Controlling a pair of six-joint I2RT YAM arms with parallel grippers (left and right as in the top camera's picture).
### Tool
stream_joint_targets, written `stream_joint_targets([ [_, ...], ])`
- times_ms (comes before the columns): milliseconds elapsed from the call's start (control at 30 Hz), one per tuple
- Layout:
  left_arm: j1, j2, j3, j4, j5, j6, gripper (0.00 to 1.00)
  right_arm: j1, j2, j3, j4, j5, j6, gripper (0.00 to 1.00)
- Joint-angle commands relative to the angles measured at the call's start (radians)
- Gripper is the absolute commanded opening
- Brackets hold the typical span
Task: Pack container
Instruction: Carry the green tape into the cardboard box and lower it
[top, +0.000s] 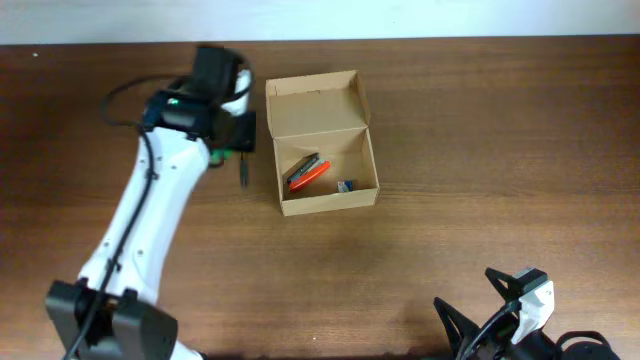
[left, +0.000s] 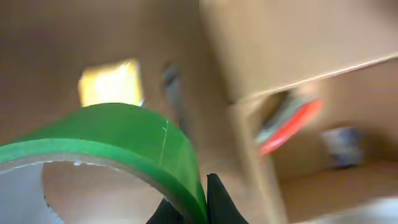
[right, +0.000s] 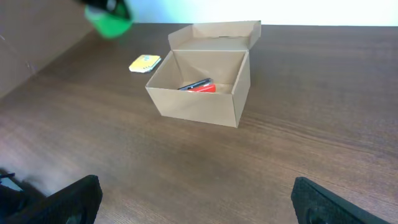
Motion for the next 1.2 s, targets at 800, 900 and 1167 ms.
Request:
stream_joint_targets([
  [800, -0.255, 0.23, 0.059, 0.05, 0.176, 0.263, 0.02, 0.005, -0.008, -0.004, 0.003, -0.002, 0.008, 0.99],
  [900, -0.255, 0.252, 0.059, 0.027, 0.191, 0.279, 0.02, 0.005, -0.008, -0.004, 0.003, -0.002, 0.007, 0.99],
  [1167, -0.255, 0.293, 0.059, -0.008, 0.19, 0.298, 0.02, 0.005, -0.008, -0.004, 0.003, -0.002, 0.007, 0.99],
])
